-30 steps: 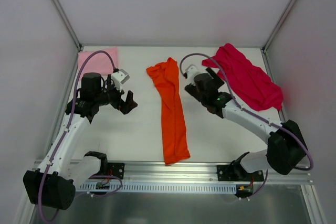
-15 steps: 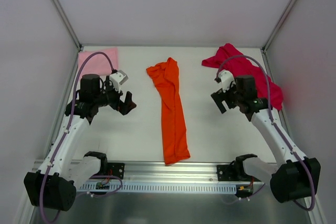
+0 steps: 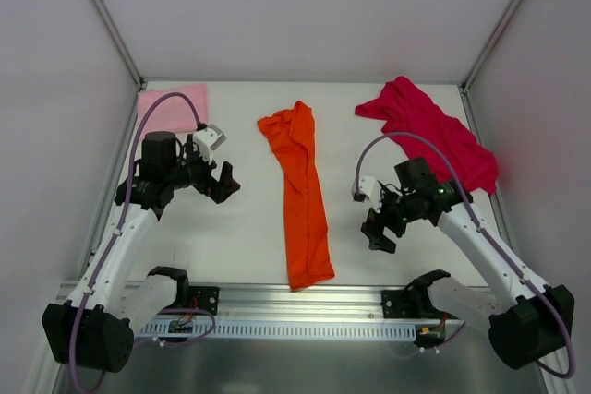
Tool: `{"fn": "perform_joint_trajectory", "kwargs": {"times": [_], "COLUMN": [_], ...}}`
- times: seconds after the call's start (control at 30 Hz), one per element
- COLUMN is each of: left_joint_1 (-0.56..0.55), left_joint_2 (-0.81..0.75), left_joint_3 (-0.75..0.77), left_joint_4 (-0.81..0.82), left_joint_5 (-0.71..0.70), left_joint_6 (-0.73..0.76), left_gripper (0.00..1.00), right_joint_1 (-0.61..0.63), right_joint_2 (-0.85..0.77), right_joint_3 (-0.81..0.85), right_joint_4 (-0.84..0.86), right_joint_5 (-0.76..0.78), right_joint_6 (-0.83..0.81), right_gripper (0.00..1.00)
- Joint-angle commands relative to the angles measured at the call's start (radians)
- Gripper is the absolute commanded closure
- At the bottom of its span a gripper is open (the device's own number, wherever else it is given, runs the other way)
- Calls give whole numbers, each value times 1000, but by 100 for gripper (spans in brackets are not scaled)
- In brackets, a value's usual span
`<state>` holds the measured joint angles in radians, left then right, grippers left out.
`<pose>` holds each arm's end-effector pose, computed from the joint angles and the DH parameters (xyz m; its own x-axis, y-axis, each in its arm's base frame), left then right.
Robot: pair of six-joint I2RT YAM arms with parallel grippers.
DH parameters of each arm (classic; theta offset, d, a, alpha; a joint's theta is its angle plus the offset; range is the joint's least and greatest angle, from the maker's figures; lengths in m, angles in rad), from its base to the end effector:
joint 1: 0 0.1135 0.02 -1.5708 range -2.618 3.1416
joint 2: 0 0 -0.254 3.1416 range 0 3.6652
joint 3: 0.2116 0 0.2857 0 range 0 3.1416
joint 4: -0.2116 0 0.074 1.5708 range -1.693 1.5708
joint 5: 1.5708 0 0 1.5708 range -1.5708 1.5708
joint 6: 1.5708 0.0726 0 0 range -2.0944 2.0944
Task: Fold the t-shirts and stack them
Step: Grab the bottom of the folded rectangular tshirt with right arm
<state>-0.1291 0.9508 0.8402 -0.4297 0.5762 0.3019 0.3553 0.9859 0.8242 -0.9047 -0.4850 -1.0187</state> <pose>0.2650 -0.0743 0.2797 -0.3172 0.2926 -0.9021 0.6971 0.7168 -0.0126 0.2057 0.1124 0.2185 0.0114 -0.7992 -0.6010 -0.9710 0.1346 -0.1974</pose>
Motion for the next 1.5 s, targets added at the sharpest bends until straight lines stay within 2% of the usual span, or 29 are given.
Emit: {"fn": "perform_joint_trajectory", "kwargs": {"times": [0.0,0.23,0.53,0.7,0.8,0.83,0.9,0.93,0.97,1.0,1.1,1.13,1.2,1.27,1.3,1.43,1.47], "left_joint_1": [9,9,9,9,9,9,9,9,9,9,9,8,6,3,-3,-27,-39], "left_joint_2": [0,-6,-7,3,26,42,60,80,92,109,238,320,420,472,517,598,614], "left_joint_3": [3,-3,-3,-10,6,10,22,28,45,63,181,215,298,359,382,457,464], "left_joint_4": [31,29,23,31,31,34,37,40,48,54,19,-3,-27,-29,-35,-29,-29], "left_joint_5": [31,24,5,-12,-13,-13,-13,-12,-13,-13,17,28,34,11,5,-15,-25], "left_joint_6": [-4,-3,-3,0,3,3,8,9,8,3,-9,-10,-18,-20,-18,-24,-23], "left_gripper": [1,1,1,1,1,1,1,1,1,3,11,13,14,13,13,13,13], "right_joint_1": [83,282,441,485,482,482,449,435,415,412,412,410,410,404,401,357,349], "right_joint_2": [74,197,336,364,364,379,420,489,525,557,655,678,747,816,845,1071,1117], "right_joint_3": [44,69,136,185,181,184,217,301,343,415,489,545,601,682,716,1036,1176], "right_joint_4": [-77,3,-22,0,111,195,240,227,218,183,170,164,130,122,118,-52,-122], "right_joint_5": [-29,55,166,215,302,403,459,471,479,494,566,575,595,626,667,626,614], "right_joint_6": [-21,61,51,61,109,147,187,209,222,223,229,242,243,246,250,302,316], "right_gripper": [0,0,0,0,0,0,20,34,36,36,35,35,37,26,16,12,14]}}
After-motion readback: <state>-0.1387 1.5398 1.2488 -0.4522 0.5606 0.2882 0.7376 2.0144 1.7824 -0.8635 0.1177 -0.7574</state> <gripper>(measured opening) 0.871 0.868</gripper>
